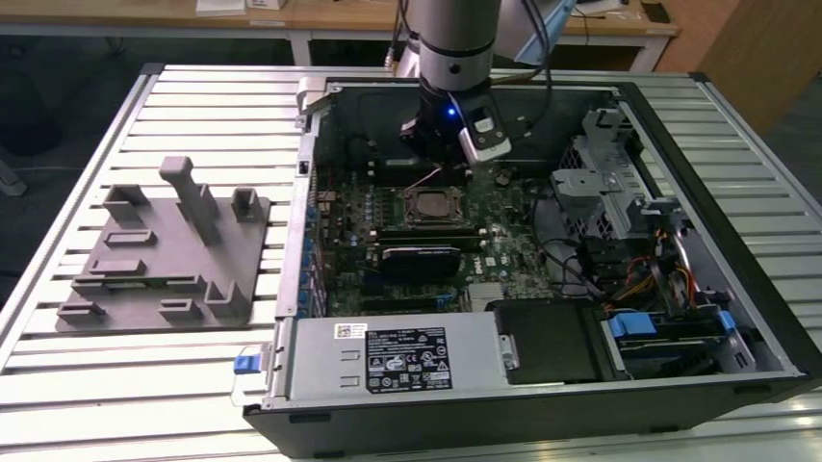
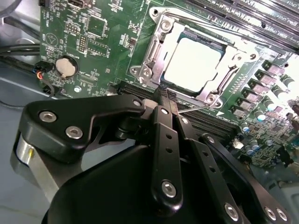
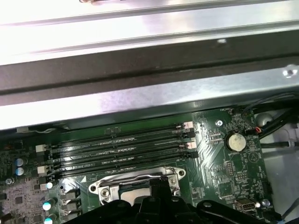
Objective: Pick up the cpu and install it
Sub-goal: 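Install the first cpu locking lever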
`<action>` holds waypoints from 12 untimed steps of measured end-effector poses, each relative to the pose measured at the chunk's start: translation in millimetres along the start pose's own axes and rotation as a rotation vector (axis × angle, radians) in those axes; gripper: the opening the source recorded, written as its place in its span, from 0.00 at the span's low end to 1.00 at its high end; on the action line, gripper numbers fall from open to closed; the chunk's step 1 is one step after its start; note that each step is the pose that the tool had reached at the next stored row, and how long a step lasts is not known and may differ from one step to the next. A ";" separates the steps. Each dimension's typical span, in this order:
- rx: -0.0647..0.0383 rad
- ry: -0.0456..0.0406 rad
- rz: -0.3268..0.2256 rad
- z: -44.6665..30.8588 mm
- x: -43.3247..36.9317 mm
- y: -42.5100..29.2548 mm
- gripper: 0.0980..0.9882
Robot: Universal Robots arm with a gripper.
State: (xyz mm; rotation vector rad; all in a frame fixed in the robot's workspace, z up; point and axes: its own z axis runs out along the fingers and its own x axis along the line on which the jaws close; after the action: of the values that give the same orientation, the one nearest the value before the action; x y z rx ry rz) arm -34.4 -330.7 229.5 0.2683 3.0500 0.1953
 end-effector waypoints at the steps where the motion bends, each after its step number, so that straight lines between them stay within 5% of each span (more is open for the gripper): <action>1: 0.000 0.0003 0.000 -1.1 -0.7 0.2 0.01; 7: 0.000 0.0007 0.000 -5.0 -1.8 1.0 0.01; 12: -0.002 -0.0115 -0.001 -1.8 5.1 0.0 0.01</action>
State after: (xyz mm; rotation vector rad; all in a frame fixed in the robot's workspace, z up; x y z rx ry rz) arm -39.6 -330.1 230.9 0.2663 3.0383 0.1962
